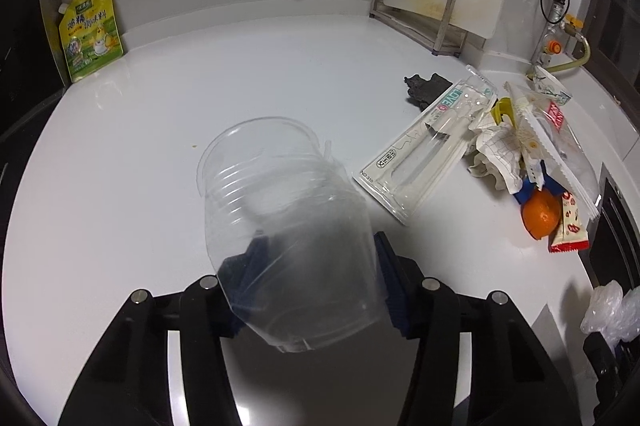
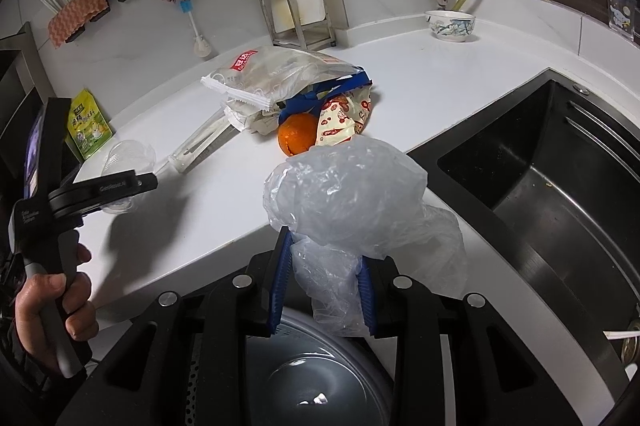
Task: Collect trash
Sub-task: 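Carry the cup in the left tool and bag in the right tool over the basket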
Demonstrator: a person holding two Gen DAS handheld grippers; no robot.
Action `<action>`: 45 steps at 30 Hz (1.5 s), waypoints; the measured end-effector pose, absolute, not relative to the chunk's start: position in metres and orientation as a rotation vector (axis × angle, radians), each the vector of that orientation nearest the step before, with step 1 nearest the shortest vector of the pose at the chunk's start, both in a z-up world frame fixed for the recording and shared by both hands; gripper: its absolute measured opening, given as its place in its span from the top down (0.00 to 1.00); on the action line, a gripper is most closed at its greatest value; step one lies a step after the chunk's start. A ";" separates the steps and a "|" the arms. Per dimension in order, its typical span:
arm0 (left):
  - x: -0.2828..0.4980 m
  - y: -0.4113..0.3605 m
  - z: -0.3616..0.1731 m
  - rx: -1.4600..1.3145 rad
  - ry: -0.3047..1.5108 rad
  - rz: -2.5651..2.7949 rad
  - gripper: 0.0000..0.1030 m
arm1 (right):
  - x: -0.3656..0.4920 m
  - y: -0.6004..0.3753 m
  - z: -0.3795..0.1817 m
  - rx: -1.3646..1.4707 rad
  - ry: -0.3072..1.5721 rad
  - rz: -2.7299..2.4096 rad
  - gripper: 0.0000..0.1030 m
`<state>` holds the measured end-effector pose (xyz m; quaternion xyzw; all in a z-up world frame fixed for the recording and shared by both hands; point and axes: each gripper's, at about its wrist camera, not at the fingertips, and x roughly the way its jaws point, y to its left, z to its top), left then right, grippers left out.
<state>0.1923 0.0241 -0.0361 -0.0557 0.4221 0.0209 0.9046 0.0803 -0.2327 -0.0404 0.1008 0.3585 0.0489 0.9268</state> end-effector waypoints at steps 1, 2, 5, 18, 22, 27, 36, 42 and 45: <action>0.188 0.024 -0.034 -0.110 0.865 0.040 0.49 | 0.079 -0.233 -0.040 0.208 0.735 0.099 0.71; 0.184 0.025 -0.032 -0.104 0.857 0.037 0.49 | 0.076 -0.232 -0.040 0.209 0.734 0.097 0.71; 0.170 0.023 -0.025 -0.073 0.832 0.028 0.50 | 0.069 -0.230 -0.039 0.217 0.732 0.098 0.71; 0.079 0.000 -0.007 0.003 0.800 -0.150 0.51 | 0.008 -0.225 -0.032 0.244 0.707 0.100 0.71; 0.046 -0.012 -0.003 0.029 0.783 -0.218 0.51 | -0.019 -0.223 -0.031 0.238 0.705 0.091 0.71; 0.013 -0.024 -0.004 0.056 0.769 -0.292 0.51 | -0.052 -0.218 -0.039 0.243 0.720 0.092 0.71; -0.020 -0.034 -0.027 0.110 0.800 -0.338 0.51 | -0.076 -0.206 -0.068 0.250 0.782 0.097 0.71; -0.027 -0.035 -0.046 0.135 0.834 -0.329 0.51 | -0.078 -0.200 -0.088 0.257 0.824 0.092 0.71; -0.027 -0.035 -0.053 0.133 0.848 -0.330 0.51 | -0.077 -0.198 -0.097 0.260 0.839 0.082 0.71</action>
